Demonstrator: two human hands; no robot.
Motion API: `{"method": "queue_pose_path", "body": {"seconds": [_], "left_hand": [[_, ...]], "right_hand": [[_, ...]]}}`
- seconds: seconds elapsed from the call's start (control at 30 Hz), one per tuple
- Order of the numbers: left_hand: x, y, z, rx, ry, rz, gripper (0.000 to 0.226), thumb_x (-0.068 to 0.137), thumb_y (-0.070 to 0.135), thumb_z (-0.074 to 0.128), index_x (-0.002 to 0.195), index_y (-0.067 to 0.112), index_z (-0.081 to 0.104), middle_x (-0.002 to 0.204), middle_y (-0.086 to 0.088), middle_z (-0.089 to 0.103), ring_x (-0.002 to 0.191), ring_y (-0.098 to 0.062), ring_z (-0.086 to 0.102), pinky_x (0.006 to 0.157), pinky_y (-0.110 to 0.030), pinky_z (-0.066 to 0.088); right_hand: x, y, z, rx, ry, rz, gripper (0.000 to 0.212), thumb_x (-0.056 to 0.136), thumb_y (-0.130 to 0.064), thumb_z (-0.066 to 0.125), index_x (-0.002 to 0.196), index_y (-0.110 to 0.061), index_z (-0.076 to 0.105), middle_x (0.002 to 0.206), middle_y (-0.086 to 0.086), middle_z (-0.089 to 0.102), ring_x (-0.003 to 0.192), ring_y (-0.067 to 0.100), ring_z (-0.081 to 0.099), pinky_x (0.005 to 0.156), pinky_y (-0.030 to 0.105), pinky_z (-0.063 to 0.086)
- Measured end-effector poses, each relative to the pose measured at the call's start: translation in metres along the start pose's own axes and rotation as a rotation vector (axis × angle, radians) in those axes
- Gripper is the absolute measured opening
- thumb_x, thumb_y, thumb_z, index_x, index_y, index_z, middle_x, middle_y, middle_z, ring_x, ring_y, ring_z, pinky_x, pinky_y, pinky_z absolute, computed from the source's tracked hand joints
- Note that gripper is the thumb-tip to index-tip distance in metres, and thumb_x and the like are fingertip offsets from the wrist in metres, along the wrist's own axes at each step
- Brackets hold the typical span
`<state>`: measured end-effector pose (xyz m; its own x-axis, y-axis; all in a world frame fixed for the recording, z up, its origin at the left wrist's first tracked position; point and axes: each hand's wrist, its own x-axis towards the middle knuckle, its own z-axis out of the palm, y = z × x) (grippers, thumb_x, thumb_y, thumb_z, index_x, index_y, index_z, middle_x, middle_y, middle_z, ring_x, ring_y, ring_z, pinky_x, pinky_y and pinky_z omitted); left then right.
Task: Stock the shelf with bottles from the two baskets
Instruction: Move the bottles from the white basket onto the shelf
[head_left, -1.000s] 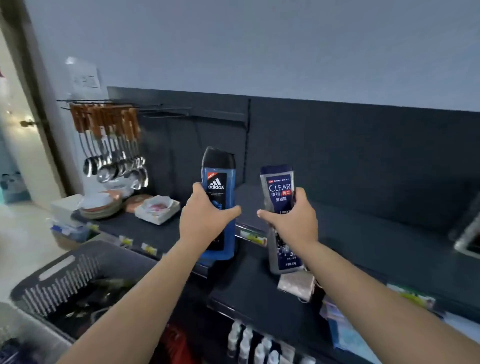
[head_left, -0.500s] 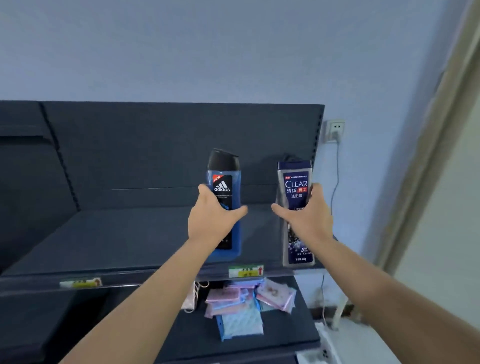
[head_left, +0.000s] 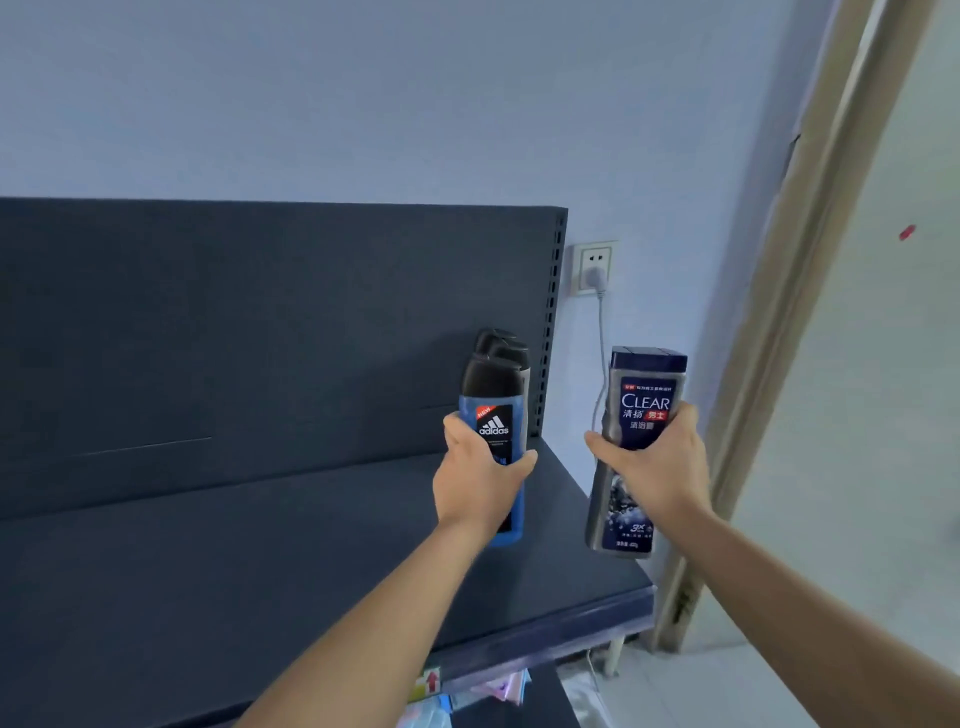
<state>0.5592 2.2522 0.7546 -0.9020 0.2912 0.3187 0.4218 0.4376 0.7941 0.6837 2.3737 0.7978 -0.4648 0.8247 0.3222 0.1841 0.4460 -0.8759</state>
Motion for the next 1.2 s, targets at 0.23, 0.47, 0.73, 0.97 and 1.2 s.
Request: {"method": "queue_pose_path", "body": {"seconds": [0.23, 0.47, 0.73, 0.97, 1.2], "left_hand": [[0.02, -0.009, 0.057, -0.004, 0.015, -0.02, 0.068, 0.074, 0.049, 0.075, 0.114, 0.016, 0.03, 0.106, 0.003, 0.056, 0.091, -0.021, 0.063, 0.073, -0.035, 0.053], [0.03, -0.004, 0.083, 0.009, 0.079, -0.035, 0.071, 0.077, 0.047, 0.075, 0.122, 0.014, 0.032, 0.112, 0.001, 0.055, 0.092, -0.021, 0.063, 0.068, -0.031, 0.049], [0.038, -0.003, 0.095, 0.079, 0.16, -0.038, 0.083, 0.076, 0.053, 0.074, 0.132, 0.009, 0.029, 0.112, -0.001, 0.057, 0.093, -0.021, 0.065, 0.068, -0.031, 0.051], [0.032, -0.003, 0.093, 0.188, 0.166, -0.016, 0.105, 0.071, 0.064, 0.072, 0.143, 0.007, 0.021, 0.134, -0.002, 0.044, 0.118, -0.022, 0.054, 0.081, -0.039, 0.054], [0.014, -0.032, 0.026, 0.4, 0.108, 0.127, 0.101, 0.073, 0.042, 0.071, 0.149, 0.007, 0.015, 0.149, -0.006, 0.025, 0.136, -0.021, 0.029, 0.11, -0.032, 0.026]], "right_hand": [[0.026, 0.024, 0.006, 0.049, 0.004, 0.029, 0.059, 0.07, -0.023, 0.085, 0.104, -0.014, 0.038, 0.084, -0.009, 0.054, 0.071, 0.004, 0.054, 0.055, 0.021, 0.038], [0.052, 0.04, 0.007, 0.018, -0.067, -0.001, 0.061, 0.069, -0.025, 0.085, 0.105, -0.018, 0.037, 0.084, -0.013, 0.057, 0.074, 0.002, 0.056, 0.06, 0.027, 0.041], [0.068, 0.057, -0.009, -0.009, -0.193, -0.057, 0.057, 0.069, -0.028, 0.084, 0.101, -0.021, 0.038, 0.085, -0.013, 0.057, 0.074, 0.004, 0.059, 0.059, 0.026, 0.043], [0.069, 0.064, -0.014, -0.03, -0.318, -0.136, 0.059, 0.068, -0.031, 0.084, 0.102, -0.025, 0.036, 0.085, -0.014, 0.058, 0.071, -0.001, 0.058, 0.054, 0.017, 0.039], [0.036, 0.038, 0.021, 0.062, -0.418, -0.201, 0.063, 0.064, -0.035, 0.087, 0.102, -0.026, 0.037, 0.089, -0.017, 0.059, 0.077, -0.005, 0.058, 0.057, 0.013, 0.041]]}}
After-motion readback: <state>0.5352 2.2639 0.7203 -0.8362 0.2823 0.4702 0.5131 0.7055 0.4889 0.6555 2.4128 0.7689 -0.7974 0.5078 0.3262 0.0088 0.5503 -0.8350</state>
